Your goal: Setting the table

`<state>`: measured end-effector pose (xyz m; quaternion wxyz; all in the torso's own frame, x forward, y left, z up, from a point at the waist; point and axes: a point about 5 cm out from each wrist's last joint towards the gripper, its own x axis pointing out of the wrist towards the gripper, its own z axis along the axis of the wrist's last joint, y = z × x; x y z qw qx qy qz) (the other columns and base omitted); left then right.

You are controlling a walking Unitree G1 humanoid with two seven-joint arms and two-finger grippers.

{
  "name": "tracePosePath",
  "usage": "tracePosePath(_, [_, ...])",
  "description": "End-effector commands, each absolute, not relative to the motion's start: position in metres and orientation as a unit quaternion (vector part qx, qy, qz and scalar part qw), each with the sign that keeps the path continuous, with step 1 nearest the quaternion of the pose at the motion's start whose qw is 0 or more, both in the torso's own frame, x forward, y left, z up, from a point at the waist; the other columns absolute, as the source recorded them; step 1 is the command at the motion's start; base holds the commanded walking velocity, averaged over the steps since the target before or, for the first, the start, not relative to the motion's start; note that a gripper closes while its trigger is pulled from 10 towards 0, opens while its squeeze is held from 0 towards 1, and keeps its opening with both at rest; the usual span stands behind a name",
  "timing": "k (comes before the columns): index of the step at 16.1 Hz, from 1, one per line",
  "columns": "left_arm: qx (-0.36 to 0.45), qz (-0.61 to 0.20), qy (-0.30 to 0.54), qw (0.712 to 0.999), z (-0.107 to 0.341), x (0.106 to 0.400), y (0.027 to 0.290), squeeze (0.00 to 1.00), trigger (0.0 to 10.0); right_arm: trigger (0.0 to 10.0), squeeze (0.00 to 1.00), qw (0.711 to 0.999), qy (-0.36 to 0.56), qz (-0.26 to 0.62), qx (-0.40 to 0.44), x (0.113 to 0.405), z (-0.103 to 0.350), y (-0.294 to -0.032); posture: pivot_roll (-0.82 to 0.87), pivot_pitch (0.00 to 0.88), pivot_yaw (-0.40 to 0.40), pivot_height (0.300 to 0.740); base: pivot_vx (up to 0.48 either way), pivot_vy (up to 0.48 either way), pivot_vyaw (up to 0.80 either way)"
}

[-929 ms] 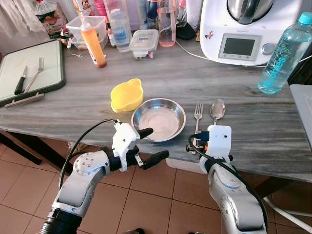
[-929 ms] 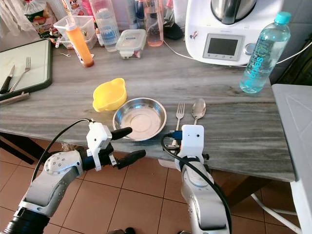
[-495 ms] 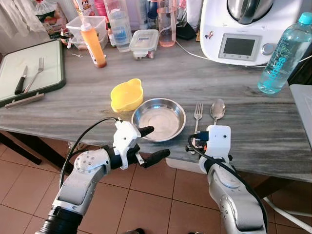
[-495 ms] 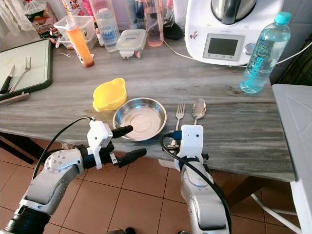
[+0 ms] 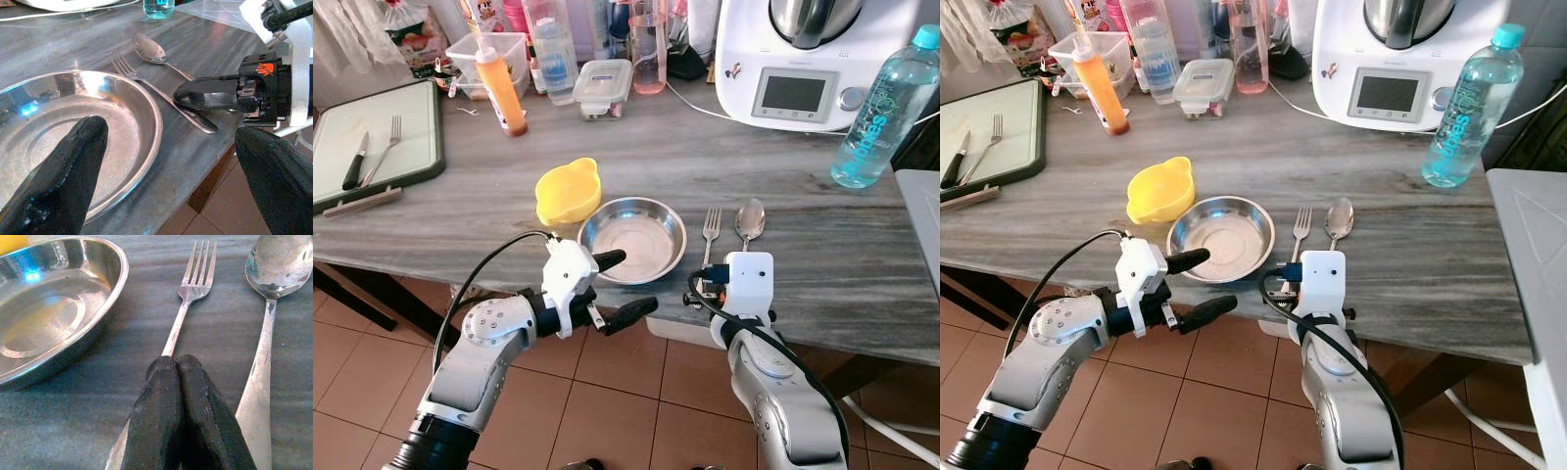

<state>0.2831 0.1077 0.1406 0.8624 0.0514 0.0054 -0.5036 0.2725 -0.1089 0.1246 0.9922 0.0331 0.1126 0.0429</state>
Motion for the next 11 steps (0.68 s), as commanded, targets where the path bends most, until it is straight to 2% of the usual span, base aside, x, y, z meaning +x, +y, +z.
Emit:
tracePosePath(1, [0.057,-0.503,0.008,0.863,0.141,0.281,0.110,0.00,10.0,0.0,0.00,0.993,0.103,0.047,0.043,0.270,0.129,-0.105,0.10,0.146,0.120,0.740,0.000,0.000,0.00])
tracePosePath(11, [0.057,-0.500,0.011,0.864,0.138,0.283,0.111,0.00,10.0,0.0,0.00,0.999,0.012,-0.003,0.045,0.263,0.156,-0.137,0.09,0.142,0.123,0.740,0.000,0.000,0.00])
